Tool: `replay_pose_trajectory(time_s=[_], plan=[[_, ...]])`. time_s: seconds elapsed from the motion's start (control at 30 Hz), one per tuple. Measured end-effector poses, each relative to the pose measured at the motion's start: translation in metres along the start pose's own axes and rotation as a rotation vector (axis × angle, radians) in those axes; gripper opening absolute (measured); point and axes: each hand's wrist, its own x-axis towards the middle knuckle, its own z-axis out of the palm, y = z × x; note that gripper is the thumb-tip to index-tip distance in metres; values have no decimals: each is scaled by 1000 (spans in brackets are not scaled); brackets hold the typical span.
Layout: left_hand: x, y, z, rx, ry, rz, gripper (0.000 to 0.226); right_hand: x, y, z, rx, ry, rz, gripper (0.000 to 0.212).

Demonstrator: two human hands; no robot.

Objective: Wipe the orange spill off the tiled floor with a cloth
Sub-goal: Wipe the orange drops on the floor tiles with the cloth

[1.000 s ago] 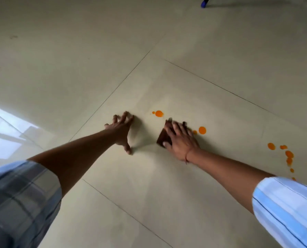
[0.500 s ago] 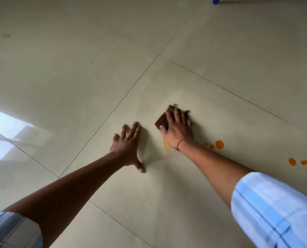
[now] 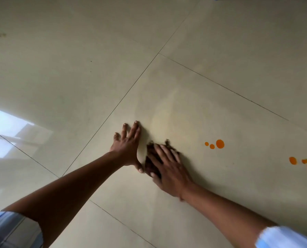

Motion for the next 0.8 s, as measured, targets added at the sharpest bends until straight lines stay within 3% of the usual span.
replay_pose_trajectory(time_s=[0.07, 0.13, 0.2, 0.23, 0.3, 0.37, 0.43, 0.53, 0.57, 0.7, 0.77, 0.8], plan=[[-3, -4, -5, 60, -28, 34, 161, -11, 34, -2, -37, 1, -5, 71], [-4, -8, -7, 105, -31, 60, 161, 43, 55, -18, -51, 69, 201, 69], [-4, -11, -7, 114, -28, 58, 161, 97, 37, -26, -26, 56, 348, 67], [-3, -12, -6, 102, -30, 56, 161, 102, 19, -19, -27, 74, 319, 66], [-3, -13, -5, 104, -25, 57, 161, 64, -2, -4, -41, 30, 122, 65], [-3, -10, -7, 116, -30, 58, 162, -1, 22, 1, -22, -12, -15, 67], [-4, -8, -9, 106, -43, 41, 162, -12, 64, -3, -64, 28, 97, 67], [-2, 1, -11, 75, -30, 7, 159, 41, 81, -20, -33, 84, 452, 69], [2, 7, -13, 68, -8, 22, 157, 44, 68, -17, -41, 108, 465, 68], [17, 33, -26, 118, 27, 144, 154, -57, 36, 4, -48, 18, 113, 65], [25, 57, -31, 157, -3, 199, 154, -105, 77, -2, -47, 81, 251, 66], [29, 70, -32, 159, -17, 214, 155, -111, 105, -8, -58, 121, 425, 67]])
